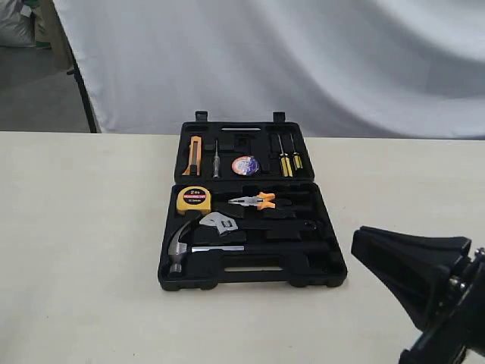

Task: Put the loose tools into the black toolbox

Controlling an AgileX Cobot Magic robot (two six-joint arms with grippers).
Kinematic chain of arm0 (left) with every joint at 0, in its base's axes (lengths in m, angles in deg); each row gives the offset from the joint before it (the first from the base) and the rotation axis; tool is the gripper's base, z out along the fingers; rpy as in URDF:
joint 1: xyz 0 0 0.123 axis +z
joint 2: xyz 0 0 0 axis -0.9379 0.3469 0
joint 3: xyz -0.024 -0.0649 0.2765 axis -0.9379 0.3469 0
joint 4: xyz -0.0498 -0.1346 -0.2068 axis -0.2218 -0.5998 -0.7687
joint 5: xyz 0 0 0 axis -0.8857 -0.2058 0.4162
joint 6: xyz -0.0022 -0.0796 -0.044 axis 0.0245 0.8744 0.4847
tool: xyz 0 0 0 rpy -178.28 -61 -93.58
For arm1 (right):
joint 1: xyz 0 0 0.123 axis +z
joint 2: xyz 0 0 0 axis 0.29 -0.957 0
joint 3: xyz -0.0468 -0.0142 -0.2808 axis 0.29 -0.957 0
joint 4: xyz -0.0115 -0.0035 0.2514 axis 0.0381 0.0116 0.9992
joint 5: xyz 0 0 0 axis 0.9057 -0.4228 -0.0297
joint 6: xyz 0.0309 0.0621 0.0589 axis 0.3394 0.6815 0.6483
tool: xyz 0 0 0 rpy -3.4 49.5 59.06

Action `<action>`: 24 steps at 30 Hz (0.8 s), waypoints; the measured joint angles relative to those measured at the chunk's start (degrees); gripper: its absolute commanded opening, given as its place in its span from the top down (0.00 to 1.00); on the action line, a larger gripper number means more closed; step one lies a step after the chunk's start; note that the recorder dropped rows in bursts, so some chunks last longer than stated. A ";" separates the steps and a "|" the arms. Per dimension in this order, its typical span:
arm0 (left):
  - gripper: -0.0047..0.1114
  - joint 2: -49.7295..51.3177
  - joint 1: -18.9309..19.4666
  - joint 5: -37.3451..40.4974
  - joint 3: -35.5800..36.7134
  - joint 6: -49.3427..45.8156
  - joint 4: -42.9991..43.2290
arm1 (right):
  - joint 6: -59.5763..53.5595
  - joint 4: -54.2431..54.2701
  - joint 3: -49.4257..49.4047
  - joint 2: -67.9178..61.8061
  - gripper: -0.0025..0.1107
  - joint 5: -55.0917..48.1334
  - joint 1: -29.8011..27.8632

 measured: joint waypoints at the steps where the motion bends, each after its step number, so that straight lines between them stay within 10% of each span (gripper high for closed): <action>1: 0.95 0.00 0.00 0.00 0.00 0.00 0.00 | 0.31 0.00 -0.56 0.38 0.98 0.09 0.00; 24: 0.95 0.00 0.00 0.00 0.00 0.00 0.00 | 0.88 -0.04 -4.01 11.22 0.98 2.44 -2.80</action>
